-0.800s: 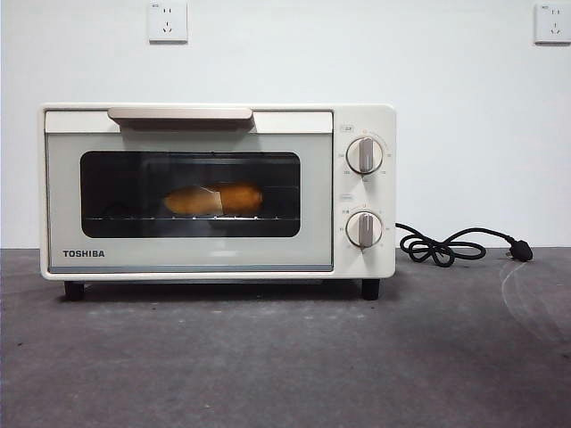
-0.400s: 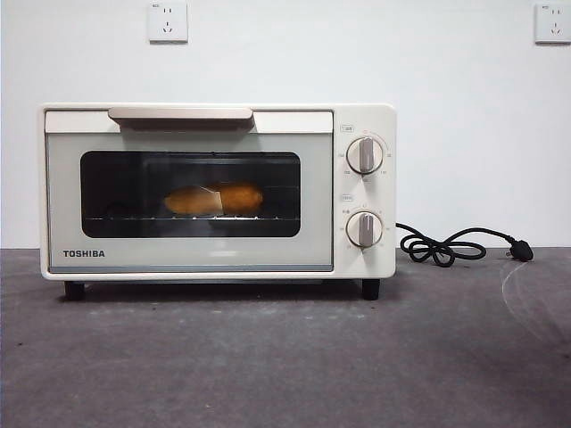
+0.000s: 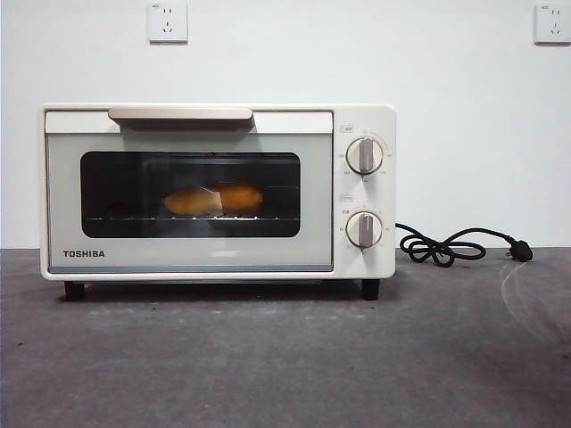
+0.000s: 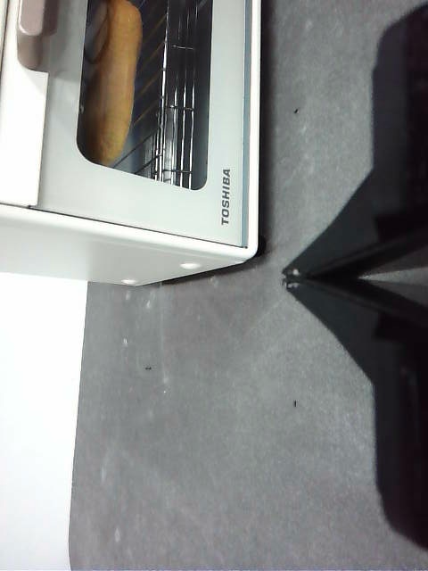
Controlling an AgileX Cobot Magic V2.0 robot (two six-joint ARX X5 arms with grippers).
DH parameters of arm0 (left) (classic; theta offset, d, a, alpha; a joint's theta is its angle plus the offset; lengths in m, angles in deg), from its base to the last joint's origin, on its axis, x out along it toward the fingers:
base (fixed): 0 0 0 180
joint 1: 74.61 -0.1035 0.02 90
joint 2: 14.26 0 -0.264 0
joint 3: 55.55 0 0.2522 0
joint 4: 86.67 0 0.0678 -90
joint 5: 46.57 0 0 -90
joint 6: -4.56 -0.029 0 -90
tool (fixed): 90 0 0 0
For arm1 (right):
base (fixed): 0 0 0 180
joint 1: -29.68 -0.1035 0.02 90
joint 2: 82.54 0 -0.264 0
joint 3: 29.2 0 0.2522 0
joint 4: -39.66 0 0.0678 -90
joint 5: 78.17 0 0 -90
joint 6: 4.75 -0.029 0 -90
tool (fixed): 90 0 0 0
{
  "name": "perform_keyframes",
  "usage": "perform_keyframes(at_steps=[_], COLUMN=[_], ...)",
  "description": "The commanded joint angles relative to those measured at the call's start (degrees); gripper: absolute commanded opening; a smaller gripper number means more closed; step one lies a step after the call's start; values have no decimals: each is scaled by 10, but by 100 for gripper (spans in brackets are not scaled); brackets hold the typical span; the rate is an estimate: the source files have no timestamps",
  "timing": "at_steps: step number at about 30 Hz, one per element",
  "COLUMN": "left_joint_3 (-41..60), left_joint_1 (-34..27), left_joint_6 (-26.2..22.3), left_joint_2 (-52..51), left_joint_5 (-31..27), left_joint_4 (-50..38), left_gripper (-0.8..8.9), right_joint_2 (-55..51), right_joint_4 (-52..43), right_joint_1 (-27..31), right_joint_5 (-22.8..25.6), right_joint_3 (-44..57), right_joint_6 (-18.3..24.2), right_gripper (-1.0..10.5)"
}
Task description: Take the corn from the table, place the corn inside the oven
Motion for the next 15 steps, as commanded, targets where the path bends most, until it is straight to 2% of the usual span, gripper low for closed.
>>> perform_keyframes(at_steps=[1,15], left_joint_3=[5,5], left_joint_1=[1,1], left_joint_6=[-7,-7], left_joint_2=[0,0], left_joint_5=[-2,-2], left_joint_4=[-6,-6], left_gripper=[-4,-4], right_joint_2=[-1,-1], right_joint_4=[-3,-3], right_joint_1=[0,0], right_joint_5=[11,13], right_joint_3=[5,5], right_joint_6=[-6,-6], right_gripper=[0,0])
